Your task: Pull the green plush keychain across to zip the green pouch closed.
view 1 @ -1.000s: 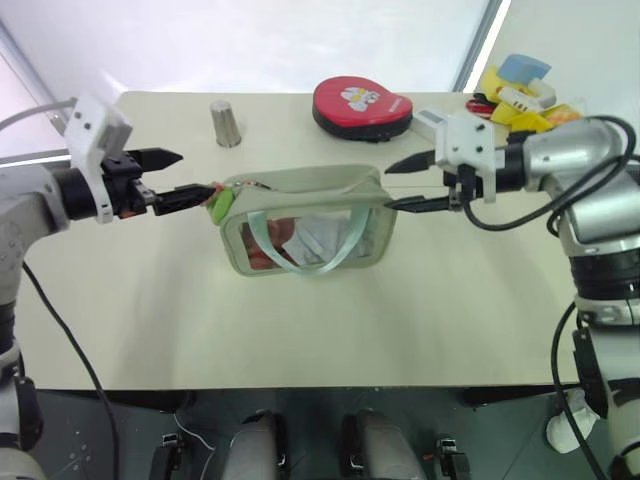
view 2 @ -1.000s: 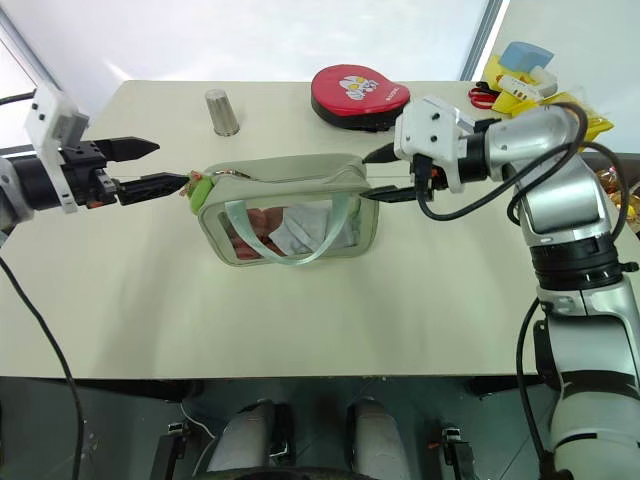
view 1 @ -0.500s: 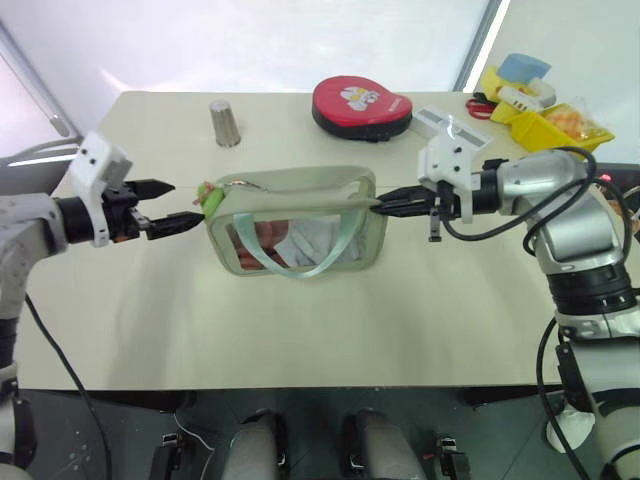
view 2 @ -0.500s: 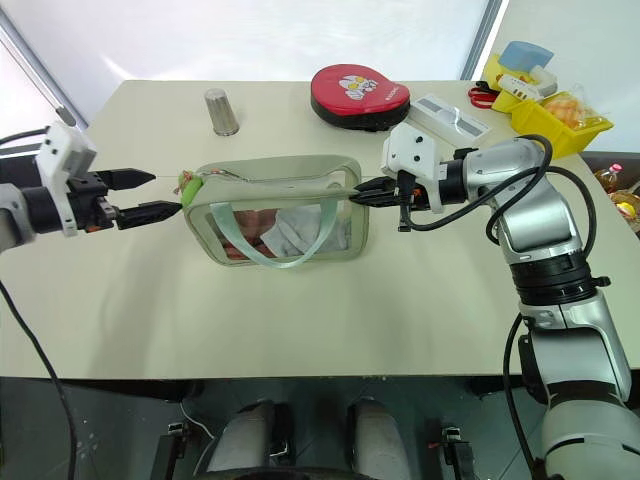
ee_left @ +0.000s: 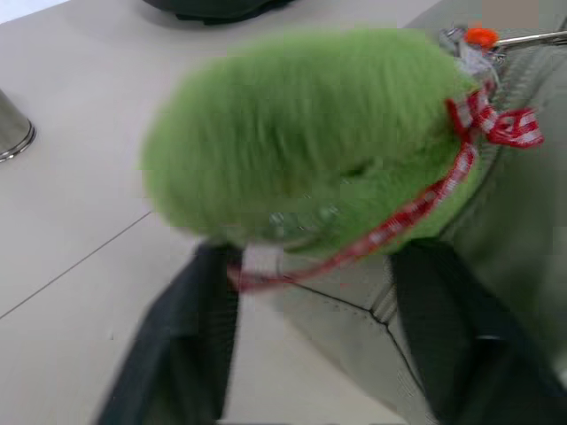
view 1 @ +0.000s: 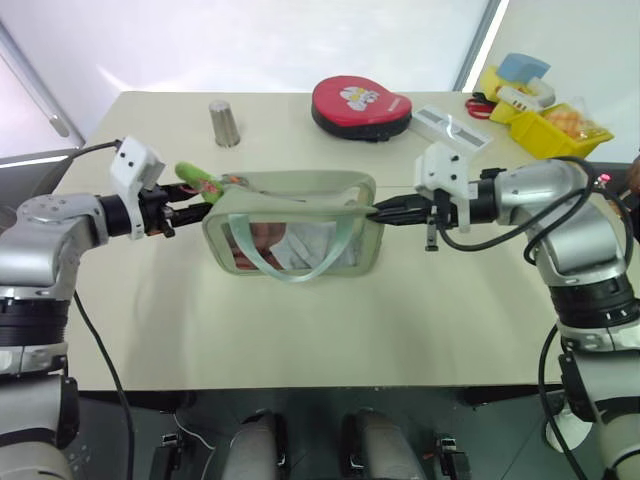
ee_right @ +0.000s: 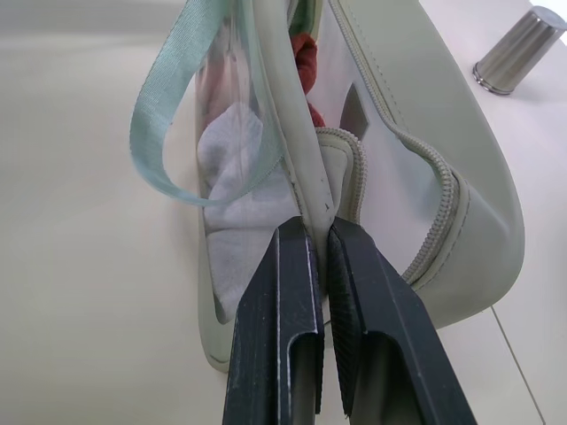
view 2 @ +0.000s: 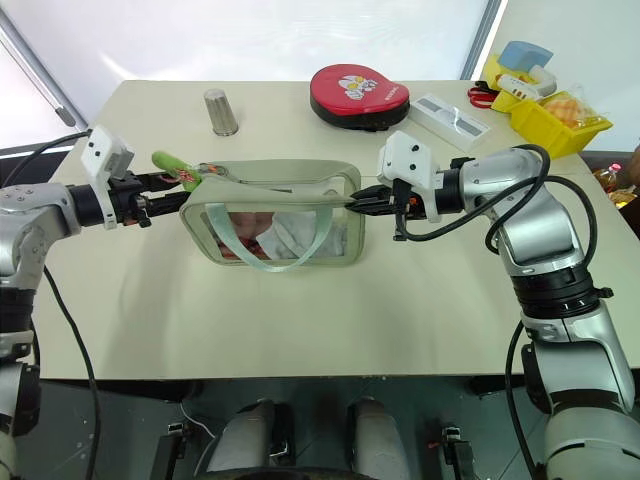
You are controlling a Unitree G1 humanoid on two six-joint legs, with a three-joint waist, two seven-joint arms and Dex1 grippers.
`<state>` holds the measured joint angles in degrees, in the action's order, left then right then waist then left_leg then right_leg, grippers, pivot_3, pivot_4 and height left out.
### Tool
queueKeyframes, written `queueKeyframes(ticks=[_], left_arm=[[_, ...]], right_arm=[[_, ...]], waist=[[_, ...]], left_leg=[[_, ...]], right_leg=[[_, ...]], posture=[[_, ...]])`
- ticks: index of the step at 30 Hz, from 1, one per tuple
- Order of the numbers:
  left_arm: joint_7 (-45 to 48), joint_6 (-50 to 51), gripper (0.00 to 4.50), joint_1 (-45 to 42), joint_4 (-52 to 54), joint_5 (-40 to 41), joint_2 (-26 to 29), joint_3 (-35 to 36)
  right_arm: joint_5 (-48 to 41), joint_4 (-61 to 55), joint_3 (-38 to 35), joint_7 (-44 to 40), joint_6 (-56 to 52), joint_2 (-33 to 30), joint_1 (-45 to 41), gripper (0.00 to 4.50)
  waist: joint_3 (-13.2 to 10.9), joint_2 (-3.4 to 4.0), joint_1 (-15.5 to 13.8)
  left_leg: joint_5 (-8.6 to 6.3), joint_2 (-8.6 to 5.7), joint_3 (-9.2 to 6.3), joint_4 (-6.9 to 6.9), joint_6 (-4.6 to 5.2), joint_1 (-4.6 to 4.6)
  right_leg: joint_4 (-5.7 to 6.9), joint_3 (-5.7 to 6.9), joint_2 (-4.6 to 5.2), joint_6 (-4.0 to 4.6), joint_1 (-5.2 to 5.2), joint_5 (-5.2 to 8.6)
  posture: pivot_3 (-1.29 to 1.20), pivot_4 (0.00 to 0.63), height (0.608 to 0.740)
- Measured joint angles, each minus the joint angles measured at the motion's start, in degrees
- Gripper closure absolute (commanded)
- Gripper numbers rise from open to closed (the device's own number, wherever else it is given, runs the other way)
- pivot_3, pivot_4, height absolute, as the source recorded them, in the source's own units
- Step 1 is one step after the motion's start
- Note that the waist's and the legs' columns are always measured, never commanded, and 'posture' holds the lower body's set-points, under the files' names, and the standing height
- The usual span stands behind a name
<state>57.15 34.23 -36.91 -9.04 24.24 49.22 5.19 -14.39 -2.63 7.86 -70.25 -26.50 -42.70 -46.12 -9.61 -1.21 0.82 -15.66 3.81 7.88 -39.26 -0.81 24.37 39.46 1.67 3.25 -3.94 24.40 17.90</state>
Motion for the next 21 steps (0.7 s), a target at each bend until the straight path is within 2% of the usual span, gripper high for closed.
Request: queueKeyframes(ticks=[2,11,15,21], left_arm=[[0.1,0.1,4.36,-0.4,-0.1,-0.1,0.0,0.0],[3.2,1.6,4.36,-3.4,0.6,0.3,4.6,0.7],[3.6,3.1,4.36,-6.7,2.7,1.6,4.6,1.4],[3.6,3.1,4.36,-7.0,4.1,1.4,3.8,0.8]], right_arm=[[-0.1,0.0,0.0,0.2,-0.2,-0.1,0.1,4.50],[-0.3,0.5,0.0,0.9,0.1,-0.1,0.4,4.50],[-0.3,1.1,0.0,1.3,0.9,0.2,0.2,4.50],[-0.3,1.9,0.2,1.4,1.6,0.8,0.1,4.50]], waist=[[0.0,0.00,0.0],[0.0,0.00,0.0],[0.0,0.00,0.0],[0.0,0.00,0.2]], left_leg=[[0.00,0.00,-0.01,0.00,0.00,0.00],[0.00,0.00,-0.01,0.00,0.00,0.00],[0.00,-0.01,-0.01,0.00,0.00,0.01],[0.00,0.00,-0.01,0.00,0.00,0.00]], right_leg=[[0.00,0.00,0.00,0.00,0.00,0.00],[0.00,0.00,-0.01,0.00,0.00,0.00],[0.00,0.00,-0.01,0.00,0.00,0.00],[0.01,-0.01,-0.04,0.00,0.00,0.00]], posture=[[0.00,0.150,0.740],[0.00,0.150,0.740],[0.00,0.150,0.740],[0.00,0.150,0.740]])
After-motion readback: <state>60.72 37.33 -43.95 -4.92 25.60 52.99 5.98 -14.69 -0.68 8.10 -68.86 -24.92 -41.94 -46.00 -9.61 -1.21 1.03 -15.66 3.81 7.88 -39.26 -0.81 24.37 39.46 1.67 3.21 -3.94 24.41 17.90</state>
